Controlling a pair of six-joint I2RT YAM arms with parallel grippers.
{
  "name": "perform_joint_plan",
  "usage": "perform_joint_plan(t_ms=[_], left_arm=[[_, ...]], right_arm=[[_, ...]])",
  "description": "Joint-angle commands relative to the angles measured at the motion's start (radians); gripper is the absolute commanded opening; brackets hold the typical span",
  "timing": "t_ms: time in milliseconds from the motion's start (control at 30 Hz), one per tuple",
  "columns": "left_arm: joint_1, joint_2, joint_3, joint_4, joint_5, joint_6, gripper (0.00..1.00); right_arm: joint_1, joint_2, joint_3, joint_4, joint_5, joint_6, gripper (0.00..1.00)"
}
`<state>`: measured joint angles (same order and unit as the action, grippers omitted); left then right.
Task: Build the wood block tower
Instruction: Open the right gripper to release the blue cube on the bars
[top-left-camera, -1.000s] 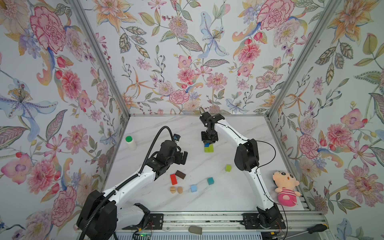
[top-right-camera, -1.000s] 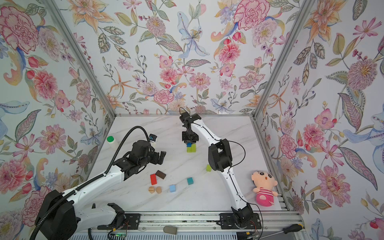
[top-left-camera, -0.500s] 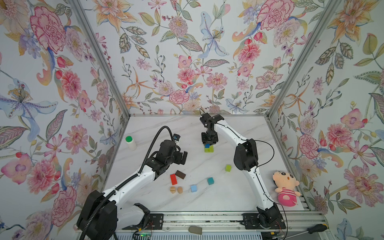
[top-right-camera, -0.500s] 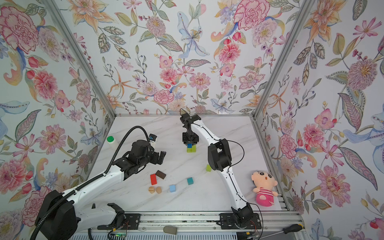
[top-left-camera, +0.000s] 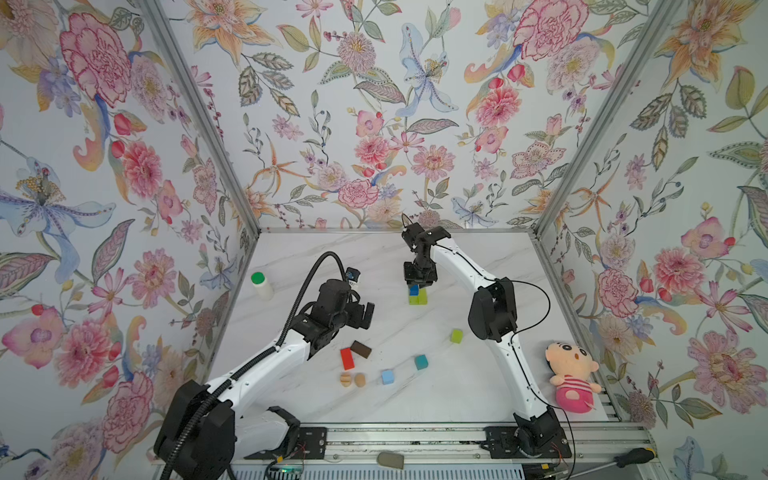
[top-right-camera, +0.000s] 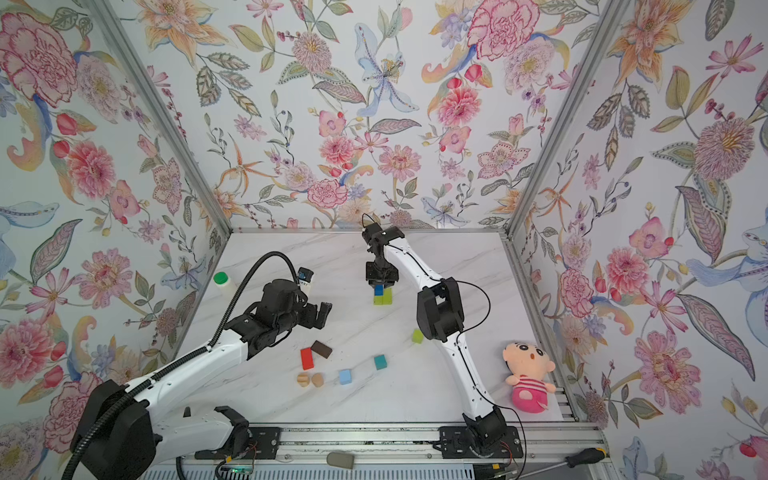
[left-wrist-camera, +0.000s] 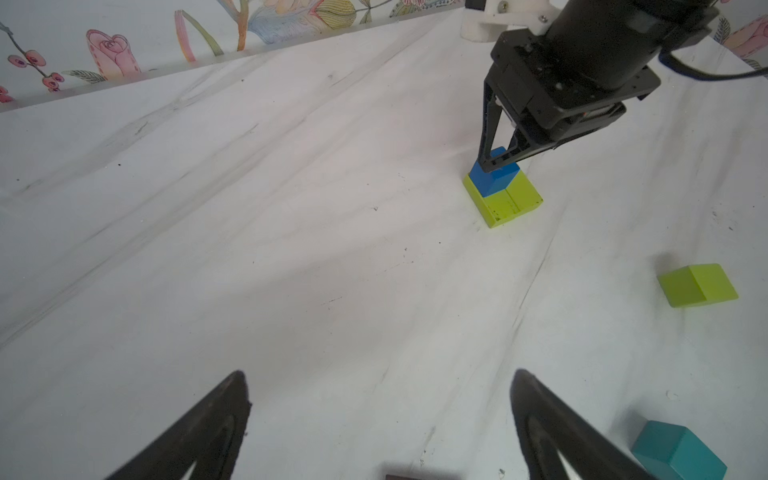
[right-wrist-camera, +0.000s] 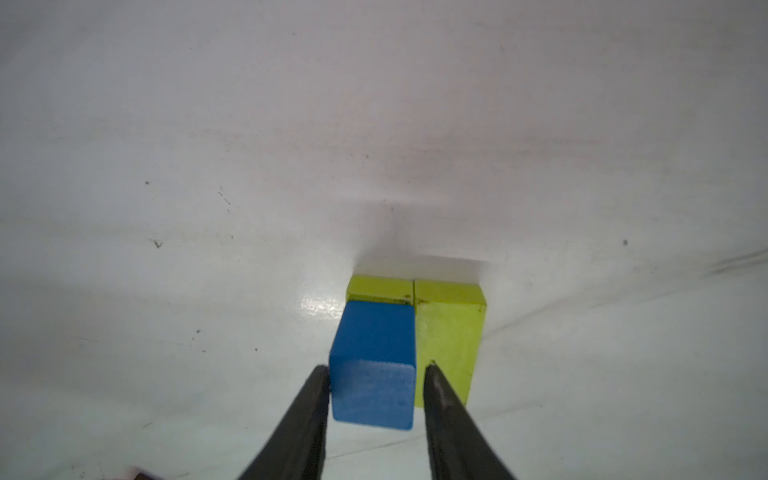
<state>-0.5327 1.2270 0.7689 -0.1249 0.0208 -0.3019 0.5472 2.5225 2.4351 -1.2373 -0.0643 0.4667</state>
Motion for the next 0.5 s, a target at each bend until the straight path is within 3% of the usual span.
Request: perform_joint_plan(t_ms=[0, 267, 467], left_arm=[[0.014, 0.005, 0.026, 0.018, 0.007, 0.017, 0.99], [0.022, 0.005, 0.029, 0.013, 0.007, 0.014, 0.99], [0.021, 0.002, 0.035, 0.023, 0.019, 0.015, 0.99]], right_arm=[[-0.004, 0.01, 0.011, -0.024, -0.003, 0.001, 0.43], [-0.009, -0.031, 0.04, -0.023, -0.023, 0.007, 0.56], [-0.027, -0.134, 0.025, -0.023, -0.017, 0.015, 0.58]])
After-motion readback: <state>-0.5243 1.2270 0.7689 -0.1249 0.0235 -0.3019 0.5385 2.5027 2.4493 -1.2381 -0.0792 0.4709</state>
